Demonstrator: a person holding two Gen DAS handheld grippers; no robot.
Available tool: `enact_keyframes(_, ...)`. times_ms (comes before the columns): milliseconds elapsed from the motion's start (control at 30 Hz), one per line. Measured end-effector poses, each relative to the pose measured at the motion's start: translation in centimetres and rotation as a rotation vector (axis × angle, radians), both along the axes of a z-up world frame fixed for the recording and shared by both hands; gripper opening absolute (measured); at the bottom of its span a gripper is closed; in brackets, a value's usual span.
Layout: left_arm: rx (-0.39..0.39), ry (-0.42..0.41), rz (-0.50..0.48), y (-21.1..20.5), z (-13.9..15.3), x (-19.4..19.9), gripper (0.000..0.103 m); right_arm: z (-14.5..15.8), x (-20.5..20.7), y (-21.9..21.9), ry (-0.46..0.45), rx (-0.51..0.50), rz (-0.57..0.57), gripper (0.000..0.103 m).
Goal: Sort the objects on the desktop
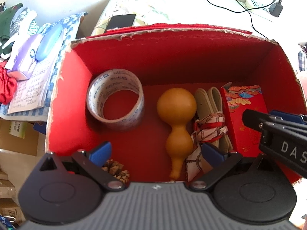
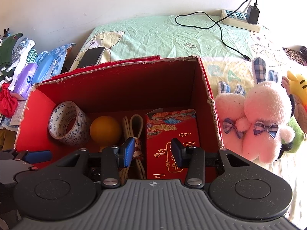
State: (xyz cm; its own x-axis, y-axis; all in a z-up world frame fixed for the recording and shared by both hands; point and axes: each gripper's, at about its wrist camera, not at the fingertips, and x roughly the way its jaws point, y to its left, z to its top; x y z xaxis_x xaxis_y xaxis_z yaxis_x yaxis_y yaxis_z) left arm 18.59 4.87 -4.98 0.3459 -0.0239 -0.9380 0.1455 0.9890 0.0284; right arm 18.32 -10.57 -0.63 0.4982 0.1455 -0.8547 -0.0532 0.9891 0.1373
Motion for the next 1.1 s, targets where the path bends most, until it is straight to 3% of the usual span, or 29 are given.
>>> enact_keyframes(1100,-0.011,-0.042,-0.016,-0.15,0.20,-0.12,0.101,-0.06,-0.18,0.09,-0.008,0.009,-0.005,0.047)
